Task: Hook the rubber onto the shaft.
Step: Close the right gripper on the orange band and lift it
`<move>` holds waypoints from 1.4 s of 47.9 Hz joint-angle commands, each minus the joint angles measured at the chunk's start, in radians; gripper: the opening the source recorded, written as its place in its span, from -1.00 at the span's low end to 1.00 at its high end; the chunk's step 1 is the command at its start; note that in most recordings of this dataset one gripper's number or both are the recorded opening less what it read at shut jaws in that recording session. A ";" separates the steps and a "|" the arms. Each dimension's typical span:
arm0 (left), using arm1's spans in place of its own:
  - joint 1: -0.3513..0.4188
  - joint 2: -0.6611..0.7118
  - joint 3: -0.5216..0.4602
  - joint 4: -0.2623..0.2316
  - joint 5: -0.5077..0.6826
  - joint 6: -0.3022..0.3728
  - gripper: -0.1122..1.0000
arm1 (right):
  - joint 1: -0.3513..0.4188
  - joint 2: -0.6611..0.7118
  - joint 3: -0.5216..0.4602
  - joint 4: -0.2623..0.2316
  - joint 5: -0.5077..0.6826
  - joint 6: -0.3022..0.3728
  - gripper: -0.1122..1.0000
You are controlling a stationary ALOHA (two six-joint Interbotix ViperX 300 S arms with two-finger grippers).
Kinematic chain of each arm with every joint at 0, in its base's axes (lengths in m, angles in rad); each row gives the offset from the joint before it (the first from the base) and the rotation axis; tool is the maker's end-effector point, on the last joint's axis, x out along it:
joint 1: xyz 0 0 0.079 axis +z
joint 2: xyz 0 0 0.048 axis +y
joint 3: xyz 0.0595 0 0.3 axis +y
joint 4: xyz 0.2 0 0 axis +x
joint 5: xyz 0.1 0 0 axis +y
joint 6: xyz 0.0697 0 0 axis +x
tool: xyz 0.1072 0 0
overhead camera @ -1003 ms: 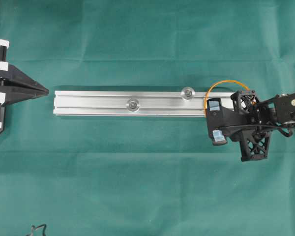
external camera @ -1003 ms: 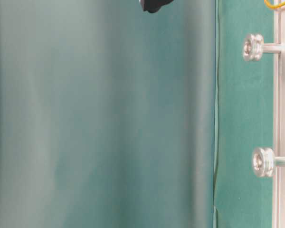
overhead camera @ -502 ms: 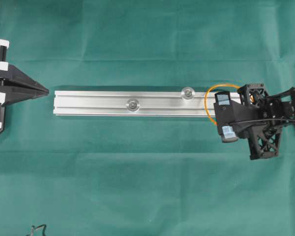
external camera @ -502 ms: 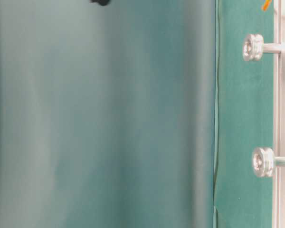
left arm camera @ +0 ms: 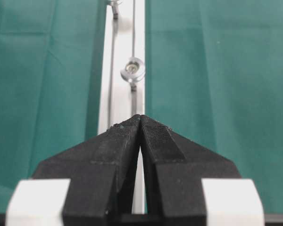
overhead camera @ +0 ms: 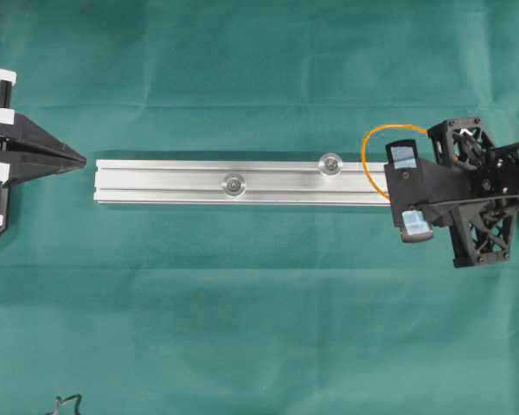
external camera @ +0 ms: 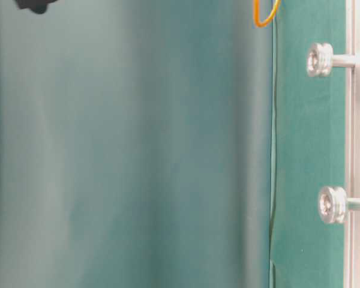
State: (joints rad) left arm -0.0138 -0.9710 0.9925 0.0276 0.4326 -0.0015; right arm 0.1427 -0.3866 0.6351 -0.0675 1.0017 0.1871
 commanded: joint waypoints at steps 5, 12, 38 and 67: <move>-0.002 0.006 -0.029 0.003 -0.005 0.002 -0.80 | -0.002 -0.015 -0.041 -0.005 0.014 0.002 -0.68; -0.002 0.006 -0.031 0.003 -0.005 0.000 -0.80 | -0.002 -0.014 -0.040 -0.008 0.014 0.002 -0.68; -0.002 0.006 -0.031 0.003 -0.006 0.000 -0.80 | -0.028 0.129 -0.160 -0.052 -0.012 0.000 -0.68; -0.002 0.006 -0.031 0.003 -0.005 0.002 -0.80 | -0.046 0.273 -0.301 -0.054 -0.025 -0.002 -0.68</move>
State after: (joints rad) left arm -0.0138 -0.9710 0.9925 0.0276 0.4310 0.0000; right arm 0.0997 -0.1012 0.3590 -0.1181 0.9833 0.1871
